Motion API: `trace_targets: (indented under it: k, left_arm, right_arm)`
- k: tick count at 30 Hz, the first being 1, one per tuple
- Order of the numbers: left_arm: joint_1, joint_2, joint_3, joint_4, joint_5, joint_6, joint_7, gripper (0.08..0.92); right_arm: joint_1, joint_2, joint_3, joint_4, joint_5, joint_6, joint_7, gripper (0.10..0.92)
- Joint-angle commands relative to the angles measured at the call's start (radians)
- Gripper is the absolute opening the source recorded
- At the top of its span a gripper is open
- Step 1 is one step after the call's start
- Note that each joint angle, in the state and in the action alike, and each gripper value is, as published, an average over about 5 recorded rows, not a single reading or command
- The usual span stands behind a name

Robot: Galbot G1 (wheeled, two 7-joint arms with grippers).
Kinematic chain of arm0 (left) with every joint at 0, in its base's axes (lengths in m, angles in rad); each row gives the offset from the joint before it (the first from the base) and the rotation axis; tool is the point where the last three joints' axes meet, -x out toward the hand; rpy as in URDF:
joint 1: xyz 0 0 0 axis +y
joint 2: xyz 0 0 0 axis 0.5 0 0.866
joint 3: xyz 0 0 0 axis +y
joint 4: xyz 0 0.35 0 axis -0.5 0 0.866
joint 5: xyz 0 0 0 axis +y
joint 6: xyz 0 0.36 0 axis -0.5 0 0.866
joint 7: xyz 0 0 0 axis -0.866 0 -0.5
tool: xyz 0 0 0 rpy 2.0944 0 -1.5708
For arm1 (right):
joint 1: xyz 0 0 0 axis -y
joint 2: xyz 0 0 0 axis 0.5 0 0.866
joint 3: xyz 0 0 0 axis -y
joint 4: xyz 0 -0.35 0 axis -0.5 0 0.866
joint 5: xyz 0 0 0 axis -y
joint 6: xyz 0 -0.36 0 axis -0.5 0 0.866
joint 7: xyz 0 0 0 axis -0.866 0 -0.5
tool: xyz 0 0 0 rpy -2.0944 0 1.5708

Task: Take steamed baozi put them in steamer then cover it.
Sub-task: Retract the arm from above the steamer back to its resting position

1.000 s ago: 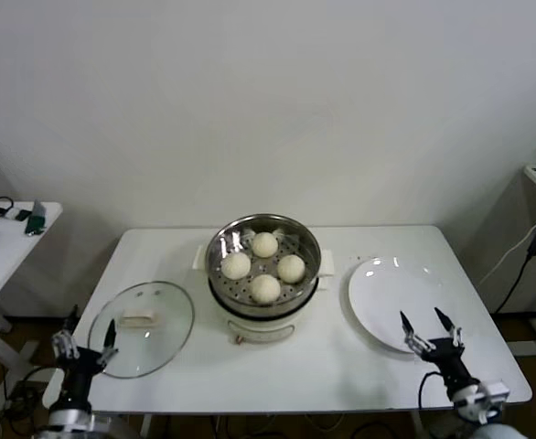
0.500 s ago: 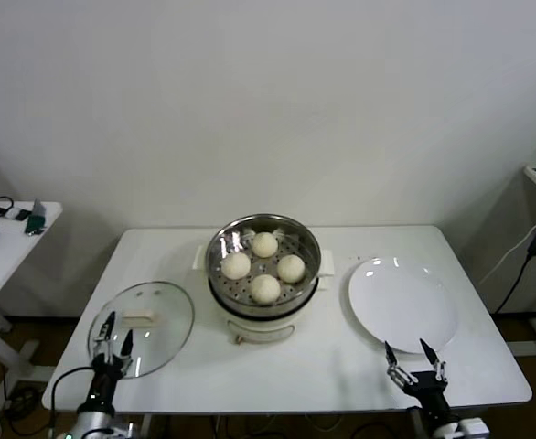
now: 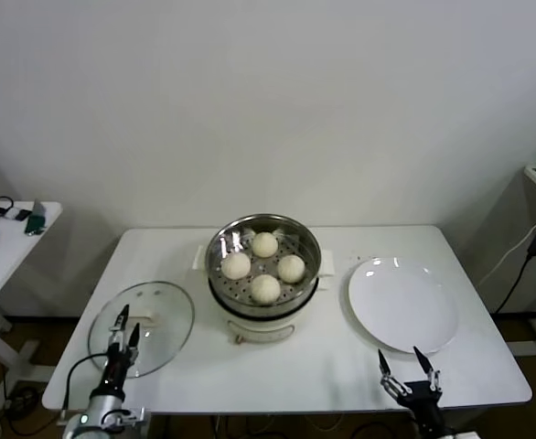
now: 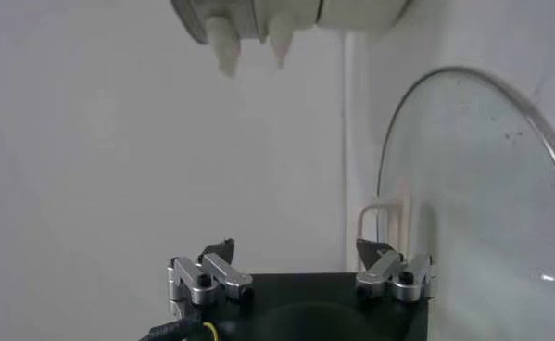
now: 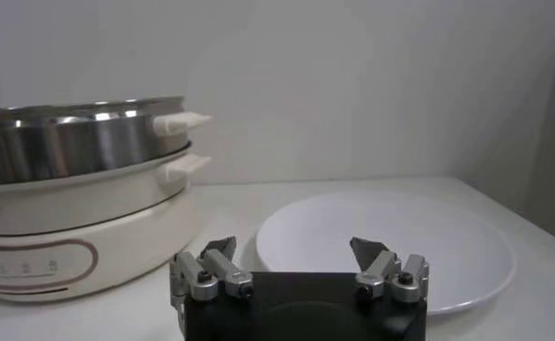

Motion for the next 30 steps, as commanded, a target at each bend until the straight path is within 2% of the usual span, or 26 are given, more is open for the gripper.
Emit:
trace_targets:
  k: [1,18,30]
  left_arm:
    - [-0.15,0.014,0.0,0.172,0.052,0.005,-0.005,0.823]
    - [-0.167,0.035,0.003,0.193,0.07,-0.001,0.025,0.804]
    - [-0.158,0.028,0.012,0.165,0.058,0.007,0.031,0.437]
  right_arm:
    - [-0.023,0.015,0.002,0.028,-0.013,0.003,-0.004,0.823]
    - [-0.016,0.042,-0.007,0.041,-0.047,-0.003,-0.008,0.823]
    - [-0.003,0.043,-0.011,0.034,-0.059,-0.009,-0.005,0.823]
